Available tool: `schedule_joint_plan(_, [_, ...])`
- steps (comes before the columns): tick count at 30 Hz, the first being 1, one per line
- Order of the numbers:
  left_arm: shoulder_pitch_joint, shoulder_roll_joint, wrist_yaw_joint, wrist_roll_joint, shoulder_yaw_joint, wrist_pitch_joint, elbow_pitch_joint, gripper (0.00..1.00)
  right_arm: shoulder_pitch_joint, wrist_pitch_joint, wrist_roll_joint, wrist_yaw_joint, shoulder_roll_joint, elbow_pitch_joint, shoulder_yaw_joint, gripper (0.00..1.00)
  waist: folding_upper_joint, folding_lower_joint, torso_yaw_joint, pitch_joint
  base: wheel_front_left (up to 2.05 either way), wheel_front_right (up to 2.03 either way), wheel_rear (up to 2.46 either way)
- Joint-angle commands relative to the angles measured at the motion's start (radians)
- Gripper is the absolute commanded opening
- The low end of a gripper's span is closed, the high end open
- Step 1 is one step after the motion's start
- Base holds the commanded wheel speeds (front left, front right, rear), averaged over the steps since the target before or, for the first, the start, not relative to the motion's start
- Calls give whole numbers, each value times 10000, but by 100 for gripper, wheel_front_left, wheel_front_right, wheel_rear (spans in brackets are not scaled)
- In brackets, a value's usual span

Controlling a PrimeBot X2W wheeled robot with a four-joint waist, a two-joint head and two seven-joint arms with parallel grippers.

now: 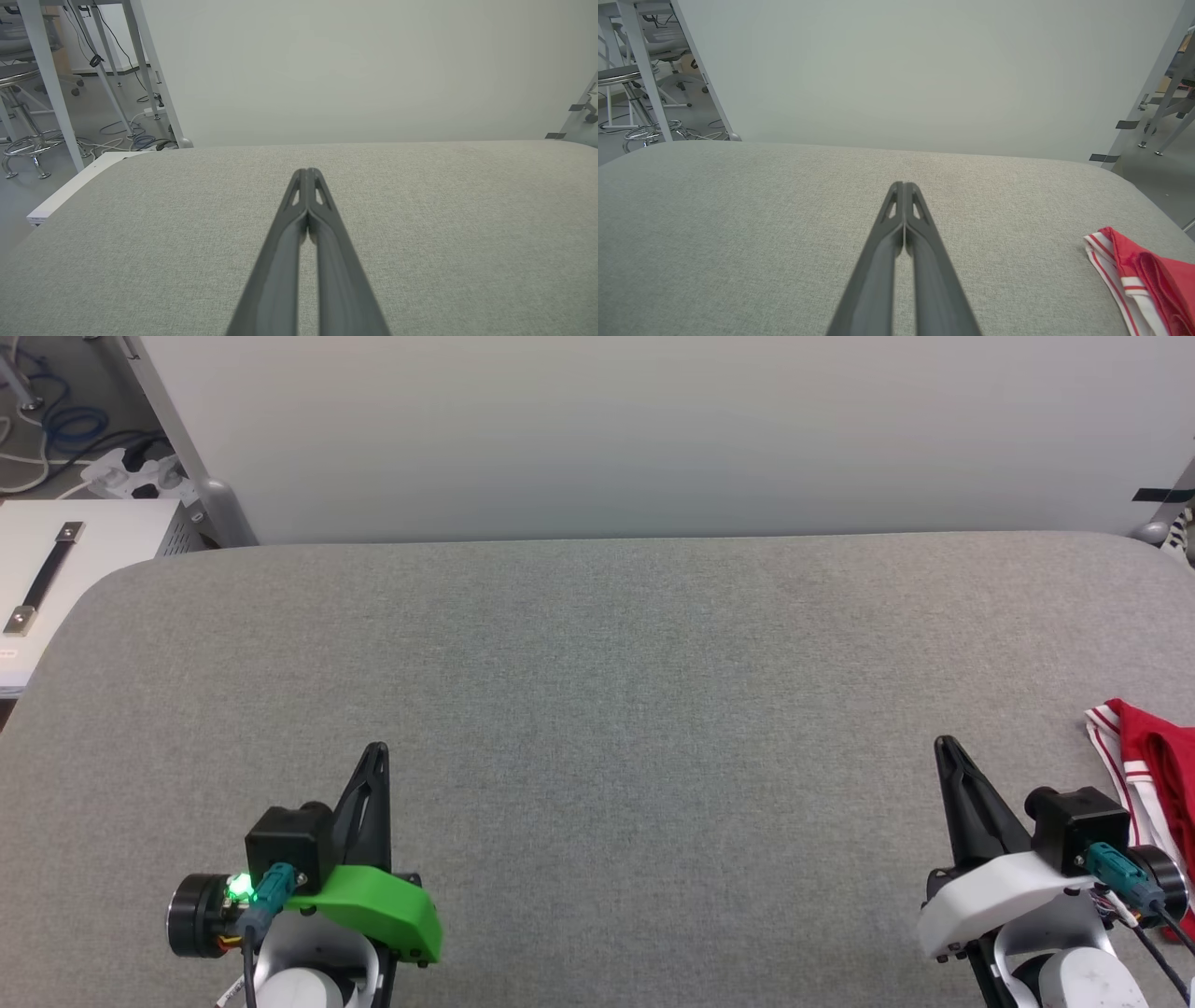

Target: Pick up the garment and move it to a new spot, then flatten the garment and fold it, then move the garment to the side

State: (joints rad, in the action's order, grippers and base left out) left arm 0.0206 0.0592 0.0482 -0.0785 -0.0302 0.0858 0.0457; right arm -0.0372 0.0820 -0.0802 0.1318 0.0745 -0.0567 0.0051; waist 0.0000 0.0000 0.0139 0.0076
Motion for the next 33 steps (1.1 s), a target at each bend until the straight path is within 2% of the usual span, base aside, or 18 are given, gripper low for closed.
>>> schedule_joint_plan(1, [-140,-61,-85,122,20,-67,-92,0,157,-76,149,-8,-30,98,-9,0,0,0,-4,-3,0,0,0])
schedule_joint_plan(33, [-195,-85,-417,677,256,-729,-398,0,336,-698,696,-11,-208,490,-44,0,0,0,-117,-64,0,0,0])
